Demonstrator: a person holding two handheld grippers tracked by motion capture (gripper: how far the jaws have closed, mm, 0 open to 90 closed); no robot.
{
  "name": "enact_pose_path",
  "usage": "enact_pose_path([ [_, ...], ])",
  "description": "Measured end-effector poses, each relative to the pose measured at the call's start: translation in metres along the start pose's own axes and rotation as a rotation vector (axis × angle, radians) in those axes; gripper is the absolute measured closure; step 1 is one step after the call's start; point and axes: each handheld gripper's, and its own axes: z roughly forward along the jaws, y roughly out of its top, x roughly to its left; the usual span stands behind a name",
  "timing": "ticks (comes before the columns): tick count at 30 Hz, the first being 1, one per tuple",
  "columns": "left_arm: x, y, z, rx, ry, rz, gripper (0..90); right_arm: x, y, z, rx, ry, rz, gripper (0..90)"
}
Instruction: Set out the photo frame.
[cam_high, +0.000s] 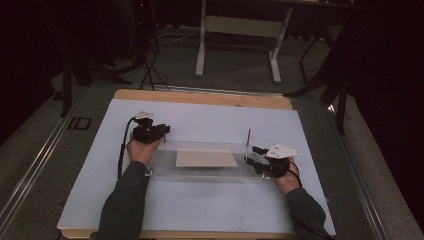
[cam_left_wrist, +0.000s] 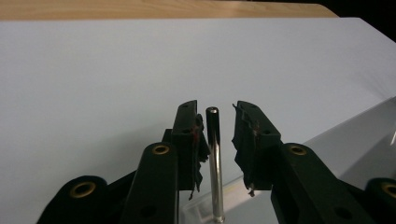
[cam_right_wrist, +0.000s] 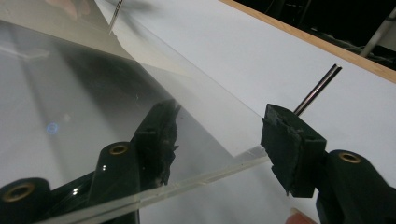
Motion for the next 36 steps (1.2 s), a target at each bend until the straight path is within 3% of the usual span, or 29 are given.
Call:
enact_pose_path([
  [8, 0.000, -0.005, -0.012, -0.024, -0.018, 0.029, 64.7, -0.001, 0.003, 0.000, 0.011, 0.000, 0.008, 43.7],
  [23, 0.001, -0.017, -0.042, -0.061, -0.035, 0.079, 64.5, -0.004, 0.007, 0.000, 0.027, 0.012, 0.033, 43.6],
  [31, 0.006, -0.021, -0.050, -0.038, -0.050, 0.106, 61.4, -0.006, 0.010, 0.000, 0.039, 0.021, 0.053, 43.7],
  [36, 0.005, -0.022, -0.055, -0.053, -0.049, 0.117, 60.5, -0.007, 0.014, 0.000, 0.053, 0.022, 0.068, 43.6],
])
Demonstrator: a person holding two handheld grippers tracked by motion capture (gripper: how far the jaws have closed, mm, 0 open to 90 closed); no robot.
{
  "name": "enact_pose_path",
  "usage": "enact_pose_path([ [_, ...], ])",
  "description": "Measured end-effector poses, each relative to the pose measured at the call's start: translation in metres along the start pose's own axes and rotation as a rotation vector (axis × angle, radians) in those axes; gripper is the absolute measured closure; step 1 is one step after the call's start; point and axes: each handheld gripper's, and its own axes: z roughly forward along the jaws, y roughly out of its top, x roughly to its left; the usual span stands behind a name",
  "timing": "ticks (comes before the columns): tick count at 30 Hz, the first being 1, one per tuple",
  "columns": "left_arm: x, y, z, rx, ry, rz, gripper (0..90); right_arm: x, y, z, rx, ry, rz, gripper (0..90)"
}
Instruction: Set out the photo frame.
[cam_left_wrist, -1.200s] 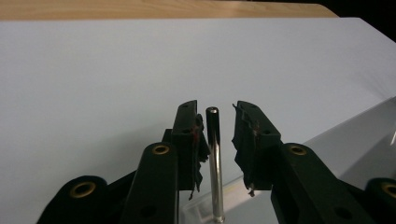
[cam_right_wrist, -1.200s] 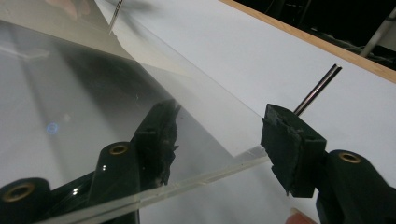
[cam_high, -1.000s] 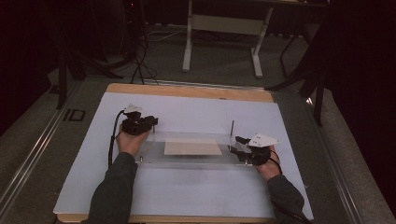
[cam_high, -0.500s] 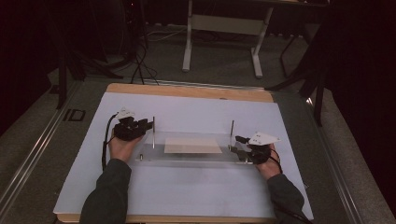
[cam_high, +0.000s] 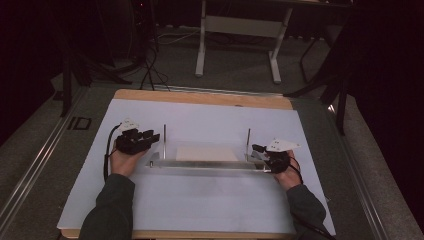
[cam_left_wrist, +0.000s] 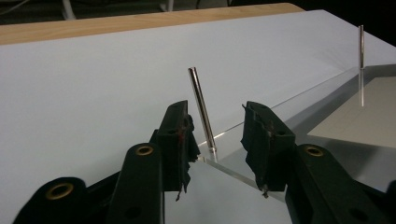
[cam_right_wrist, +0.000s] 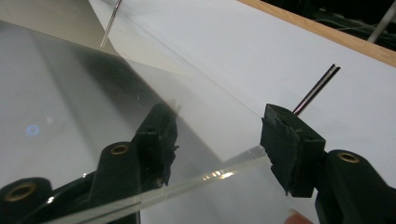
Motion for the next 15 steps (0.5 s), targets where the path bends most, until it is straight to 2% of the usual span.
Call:
enact_pose_path([
  [8, -0.0009, -0.0039, -0.0037, 0.022, -0.003, 0.028, 59.5, -0.0020, 0.0042, 0.0000, 0.016, 0.007, 0.015, 43.7],
  [15, -0.0035, -0.0082, -0.0098, 0.043, 0.001, 0.077, 58.7, -0.0042, 0.0079, 0.0000, 0.032, 0.013, 0.029, 43.6],
])
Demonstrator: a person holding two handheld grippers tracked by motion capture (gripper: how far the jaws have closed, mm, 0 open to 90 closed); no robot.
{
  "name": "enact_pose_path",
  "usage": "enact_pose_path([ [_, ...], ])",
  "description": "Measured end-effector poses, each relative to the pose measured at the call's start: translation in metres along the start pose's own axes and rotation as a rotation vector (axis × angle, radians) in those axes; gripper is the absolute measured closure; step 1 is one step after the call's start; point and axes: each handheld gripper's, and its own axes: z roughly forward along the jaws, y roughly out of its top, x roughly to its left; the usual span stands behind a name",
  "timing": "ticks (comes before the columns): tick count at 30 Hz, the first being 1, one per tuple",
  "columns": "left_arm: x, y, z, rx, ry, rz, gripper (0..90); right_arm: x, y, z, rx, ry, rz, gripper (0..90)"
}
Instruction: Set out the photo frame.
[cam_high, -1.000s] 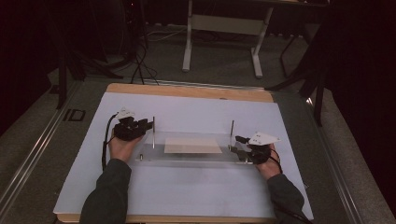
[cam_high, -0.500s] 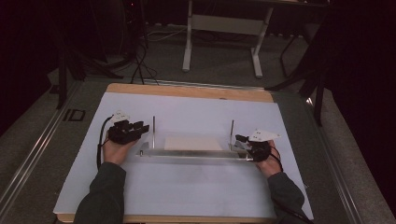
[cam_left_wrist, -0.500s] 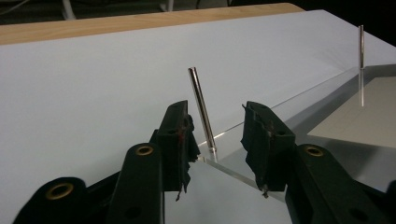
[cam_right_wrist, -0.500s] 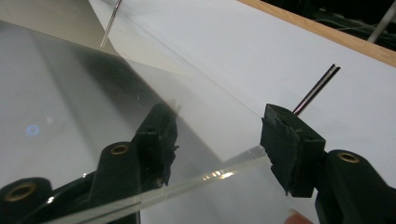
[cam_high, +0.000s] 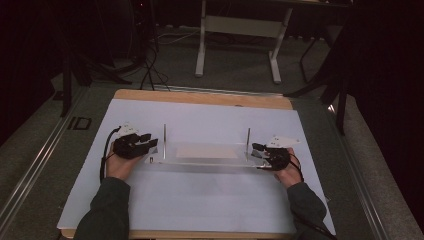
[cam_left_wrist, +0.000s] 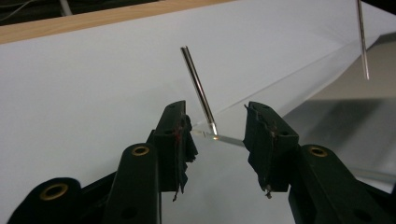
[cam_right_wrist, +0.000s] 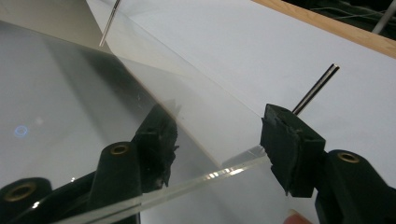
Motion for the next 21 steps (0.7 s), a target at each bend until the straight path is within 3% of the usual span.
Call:
enact_pose_path([
  [11, -0.004, -0.010, -0.013, -0.019, 0.001, 0.039, 58.6, -0.002, 0.004, 0.000, 0.006, 0.004, 0.028, 43.6],
  [15, -0.004, -0.017, -0.020, -0.059, -0.018, 0.049, 57.5, -0.003, 0.005, 0.000, 0.003, 0.005, 0.034, 43.7],
  [21, -0.012, -0.019, -0.022, -0.066, -0.027, 0.101, 55.3, -0.004, 0.006, 0.000, 0.006, 0.007, 0.041, 43.6],
])
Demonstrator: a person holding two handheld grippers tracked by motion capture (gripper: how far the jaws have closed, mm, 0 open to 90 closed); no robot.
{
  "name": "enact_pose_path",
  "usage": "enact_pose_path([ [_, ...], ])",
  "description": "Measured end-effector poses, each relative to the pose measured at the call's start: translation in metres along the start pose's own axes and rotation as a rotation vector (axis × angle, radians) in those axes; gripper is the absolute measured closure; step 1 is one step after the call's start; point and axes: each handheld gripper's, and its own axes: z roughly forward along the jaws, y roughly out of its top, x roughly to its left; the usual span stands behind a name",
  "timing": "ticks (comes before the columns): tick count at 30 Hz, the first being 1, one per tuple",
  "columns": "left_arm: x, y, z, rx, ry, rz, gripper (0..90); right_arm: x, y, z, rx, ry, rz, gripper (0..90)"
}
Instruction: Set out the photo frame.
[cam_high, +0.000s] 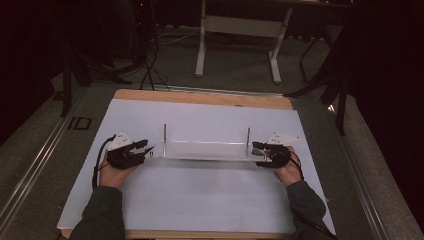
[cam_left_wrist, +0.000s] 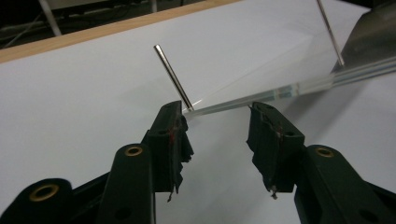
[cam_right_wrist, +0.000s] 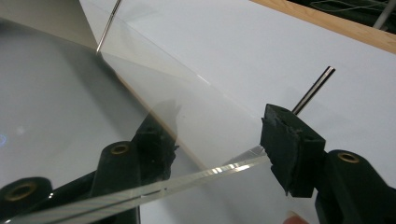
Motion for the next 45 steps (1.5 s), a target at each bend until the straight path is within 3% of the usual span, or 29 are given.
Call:
enact_pose_path([
  [5, -0.004, 0.001, 0.002, -0.003, -0.038, 0.028, 52.8, -0.001, 0.001, 0.000, 0.002, 0.002, 0.006, 43.7],
  [21, -0.020, 0.009, 0.005, -0.088, -0.047, 0.097, 50.5, -0.002, 0.002, 0.000, 0.001, 0.007, 0.015, 43.7],
  [31, -0.021, 0.015, 0.008, -0.105, -0.056, 0.105, 49.9, -0.005, 0.004, 0.001, -0.005, 0.012, 0.030, 43.8],
  [38, -0.019, 0.020, 0.013, -0.145, -0.058, 0.070, 51.2, -0.009, 0.007, 0.001, -0.032, 0.010, 0.058, 45.3],
  [45, -0.017, 0.021, 0.016, -0.170, -0.052, 0.058, 51.7, -0.009, 0.008, 0.001, -0.055, -0.015, 0.041, 48.0],
])
